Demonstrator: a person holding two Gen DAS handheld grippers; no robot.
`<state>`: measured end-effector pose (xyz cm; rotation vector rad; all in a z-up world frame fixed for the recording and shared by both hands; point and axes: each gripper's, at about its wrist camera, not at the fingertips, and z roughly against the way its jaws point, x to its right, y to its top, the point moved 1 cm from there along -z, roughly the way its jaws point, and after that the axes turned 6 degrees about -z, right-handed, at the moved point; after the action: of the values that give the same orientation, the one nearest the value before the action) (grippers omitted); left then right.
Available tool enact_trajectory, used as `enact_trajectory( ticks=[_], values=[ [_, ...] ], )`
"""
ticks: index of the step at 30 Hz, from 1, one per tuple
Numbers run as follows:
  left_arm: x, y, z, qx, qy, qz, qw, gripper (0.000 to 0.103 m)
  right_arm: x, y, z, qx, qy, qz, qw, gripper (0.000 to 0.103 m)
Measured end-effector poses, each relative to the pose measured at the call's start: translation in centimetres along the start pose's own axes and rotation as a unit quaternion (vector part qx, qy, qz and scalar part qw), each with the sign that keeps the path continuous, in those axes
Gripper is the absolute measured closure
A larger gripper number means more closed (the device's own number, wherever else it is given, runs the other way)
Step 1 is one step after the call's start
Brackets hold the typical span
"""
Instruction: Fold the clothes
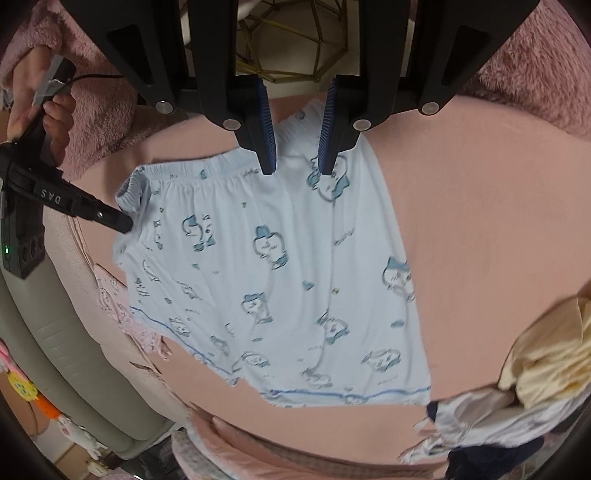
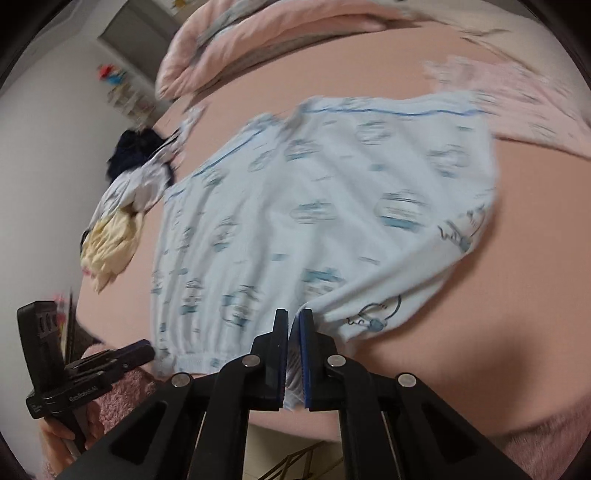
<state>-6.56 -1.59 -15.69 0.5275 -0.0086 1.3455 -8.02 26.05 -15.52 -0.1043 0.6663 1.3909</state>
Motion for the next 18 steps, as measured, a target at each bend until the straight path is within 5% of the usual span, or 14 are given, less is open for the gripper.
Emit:
enact_trajectory(
  ticks=[7,12,14,18],
  values=[
    [0.8,0.4,0.0,-0.003,-0.039,-0.010,0.9992,0.082,-2.4,-0.1,-5.0,-0.076,0.021,0.025,0.997,0.098],
    [4.9,2.4,-2.0,-0.017,-0.090,-0.051,0.9945,0.082,0.8,-0.7,2.4,0.024,0.093,-0.056,0.994,0.096],
    [6.8,3.3,-3.0,-0.023,-0.114,-0.068,0.9909,0.082,2.9,-1.3,4.6,0.060,0.073,-0.089,0.992,0.092],
    [10.5,4.8,-5.2,-0.042,-0.161,-0.083,0.9826,0.081,6.7,-2.7,3.9,0.038,-0.011,-0.105,0.994,0.091]
  ],
)
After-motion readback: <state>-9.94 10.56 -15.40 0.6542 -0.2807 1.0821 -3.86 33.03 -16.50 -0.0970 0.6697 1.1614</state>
